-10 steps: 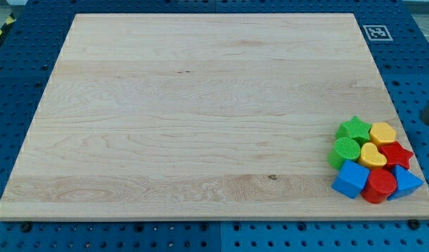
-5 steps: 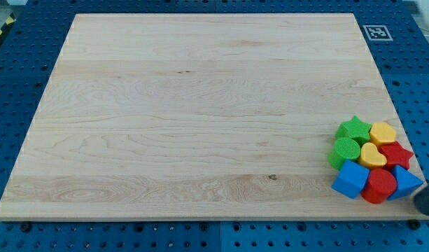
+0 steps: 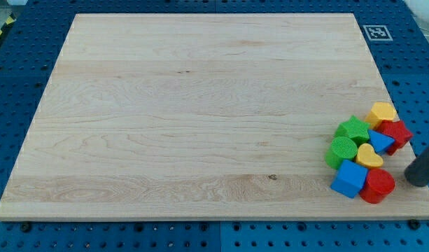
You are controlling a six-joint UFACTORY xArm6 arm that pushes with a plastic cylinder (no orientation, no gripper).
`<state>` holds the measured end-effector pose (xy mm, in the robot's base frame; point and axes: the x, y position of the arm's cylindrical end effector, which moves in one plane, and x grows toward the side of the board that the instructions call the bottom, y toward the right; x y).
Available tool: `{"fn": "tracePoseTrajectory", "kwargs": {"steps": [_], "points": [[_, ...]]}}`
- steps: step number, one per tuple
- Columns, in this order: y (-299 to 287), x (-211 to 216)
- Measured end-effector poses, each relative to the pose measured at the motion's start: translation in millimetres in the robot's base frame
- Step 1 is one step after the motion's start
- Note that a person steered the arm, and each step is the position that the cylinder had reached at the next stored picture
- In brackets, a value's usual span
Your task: Separate the red star along with the green star from the group of blocks
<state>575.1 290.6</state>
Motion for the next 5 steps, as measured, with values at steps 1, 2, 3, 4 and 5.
{"fn": "tracePoseTrajectory", "kwargs": {"steps": [1, 2, 3, 4, 5], "points": [[37, -26], [48, -49], [13, -56], [-45, -76], [-92, -92]]}}
